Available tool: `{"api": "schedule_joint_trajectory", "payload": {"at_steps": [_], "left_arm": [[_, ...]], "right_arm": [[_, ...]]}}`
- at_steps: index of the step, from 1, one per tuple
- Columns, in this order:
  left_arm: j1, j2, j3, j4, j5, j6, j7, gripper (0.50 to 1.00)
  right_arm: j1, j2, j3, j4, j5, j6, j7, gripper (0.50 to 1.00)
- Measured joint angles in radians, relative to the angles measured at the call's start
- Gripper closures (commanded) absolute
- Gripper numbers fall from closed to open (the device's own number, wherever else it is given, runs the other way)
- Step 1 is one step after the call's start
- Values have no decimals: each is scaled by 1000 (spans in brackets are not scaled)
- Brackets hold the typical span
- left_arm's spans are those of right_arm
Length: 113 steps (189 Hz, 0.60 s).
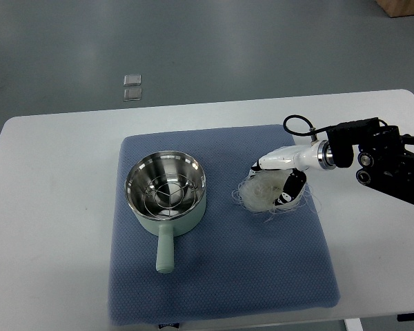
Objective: Put vermicelli into pot with right hand
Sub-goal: 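Close the right hand's fingers around the vermicelli bundle, then lift the vermicelli with the right hand and carry it over the pot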
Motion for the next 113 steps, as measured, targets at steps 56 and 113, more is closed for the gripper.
{"api": "schedule_joint_trajectory", "payload": {"at_steps": [56,113], "left_arm": [[0,0,0,0,0,0,0,500],[0,0,0,0,0,0,0,500]], "right_arm": [[43,-3,-2,0,-7,-3,0,1000],[176,-2,4,-6,6,6,2,1000]]}}
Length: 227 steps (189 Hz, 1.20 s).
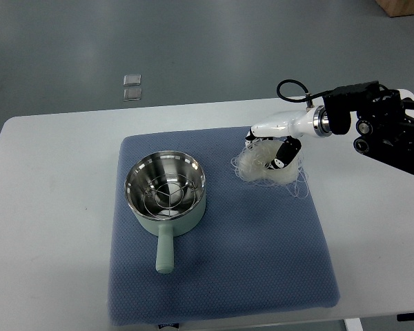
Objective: Put vermicelli into pot with right hand
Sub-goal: 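Lift the vermicelli with the right hand and carry it over the pot, then open the right hand to release the vermicelli into the pot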
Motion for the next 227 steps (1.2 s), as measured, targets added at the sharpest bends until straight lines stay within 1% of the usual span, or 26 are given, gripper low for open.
{"api": "schedule_joint_trajectory", "payload": {"at_steps": [51,74,99,135,175,176,177,178,179,180,181,182,183,184,185,186,187,188,190,191,192,196,198,203,213,227], "left_arm": [[0,0,0,0,0,0,0,500],[0,0,0,0,0,0,0,500],[0,0,0,0,0,0,0,500],[0,0,0,0,0,0,0,500],[0,0,0,0,0,0,0,500],[0,0,0,0,0,0,0,500],[0,0,0,0,0,0,0,500],[0,0,0,0,0,0,0,500],[0,0,0,0,0,0,0,500],[0,0,0,0,0,0,0,500],[0,0,0,0,0,0,0,500],[0,0,0,0,0,0,0,500],[0,0,0,0,0,0,0,500],[0,0,0,0,0,0,0,500],[0,0,0,0,0,0,0,500],[0,0,0,0,0,0,0,500],[0,0,0,0,0,0,0,500],[0,0,0,0,0,0,0,500],[0,0,0,0,0,0,0,500],[0,0,0,0,0,0,0,500],[0,0,0,0,0,0,0,500],[0,0,0,0,0,0,0,500],[0,0,0,0,0,0,0,500],[0,0,0,0,0,0,0,500],[0,0,0,0,0,0,0,500],[0,0,0,0,0,0,0,500]], "right_arm": [[147,24,12,0,109,12,6,1000],[216,64,14,0,165,18,6,1000],[258,128,14,1,219,18,4,1000],[261,239,19,1,238,5,2,1000],[190,331,34,-6,238,3,0,1000],[188,332,34,-6,238,3,0,963],[186,333,34,-7,238,3,0,963],[185,334,35,-7,238,3,0,910],[183,335,35,-7,238,3,-1,910],[181,336,35,-8,238,3,-1,865],[180,337,35,-8,238,3,-1,865],[178,338,35,-8,238,3,-1,818],[174,340,35,-8,238,2,-1,818],[172,341,35,-8,238,2,-1,775],[171,342,35,-9,238,2,-1,775],[169,343,35,-9,238,2,-1,740],[167,344,35,-9,238,1,-1,740],[165,345,35,-9,238,1,-1,718],[162,346,35,-9,238,0,-1,701],[160,347,35,-9,238,0,-1,701],[158,348,35,-9,238,-1,-1,685],[151,350,35,-9,239,-4,-1,669],[148,351,35,-9,239,-5,-1,668],[140,353,35,-10,239,-9,0,640],[124,355,35,-10,239,-17,1,605],[107,356,35,-11,239,-23,2,605]]}}
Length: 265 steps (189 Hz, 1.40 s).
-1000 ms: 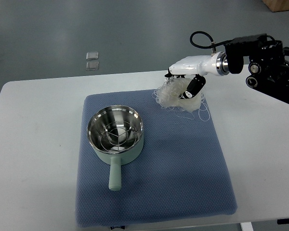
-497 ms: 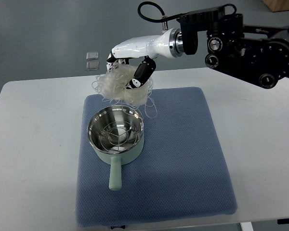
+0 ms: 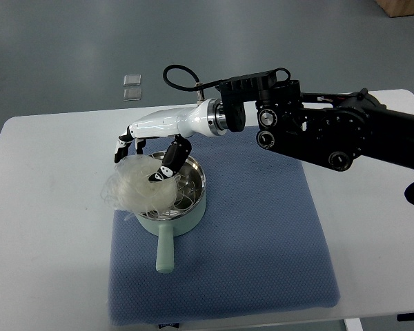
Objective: Put vermicelli into pot with right hand
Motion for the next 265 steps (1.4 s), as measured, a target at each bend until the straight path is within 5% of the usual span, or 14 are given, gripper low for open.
{"api": "schedule_joint_trajectory", "payload": {"at_steps": [72,115,196,241,265], "left_arm": [[0,0,0,0,0,0,0,500],[0,0,0,0,0,0,0,500],[0,0,0,0,0,-1,0,500],[0,0,0,0,0,-1,0,500],[0,0,0,0,0,-1,0,500]], "right_arm": [[-30,-65,97,-3,90,24,-4,605],[-77,-158,141,-22,434,76,-52,605],[-316,-220,247,-110,1062,56,-151,605],[-407,-200,256,-142,1437,-136,-153,599],[-424,-183,266,-172,1492,-175,-141,574]]}}
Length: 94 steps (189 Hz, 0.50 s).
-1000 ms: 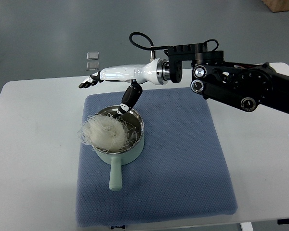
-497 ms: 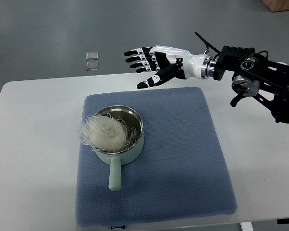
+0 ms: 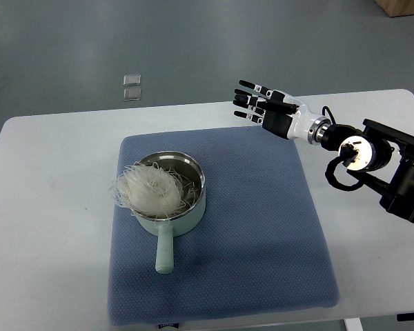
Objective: Put vermicelli into pot with right hand
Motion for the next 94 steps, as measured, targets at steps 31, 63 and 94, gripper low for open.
{"api": "schedule_joint_trajectory", "payload": {"at_steps": [31,63,94], "left_arm": [[0,0,0,0,0,0,0,500],[0,0,0,0,0,1,0,500],[0,0,0,0,0,1,0,500]], "right_arm": [[-12,26,55,-47,5,12,5,572],[-38,31,65,-68,4,27,5,572],[-58,32,67,-70,4,25,4,572]]}}
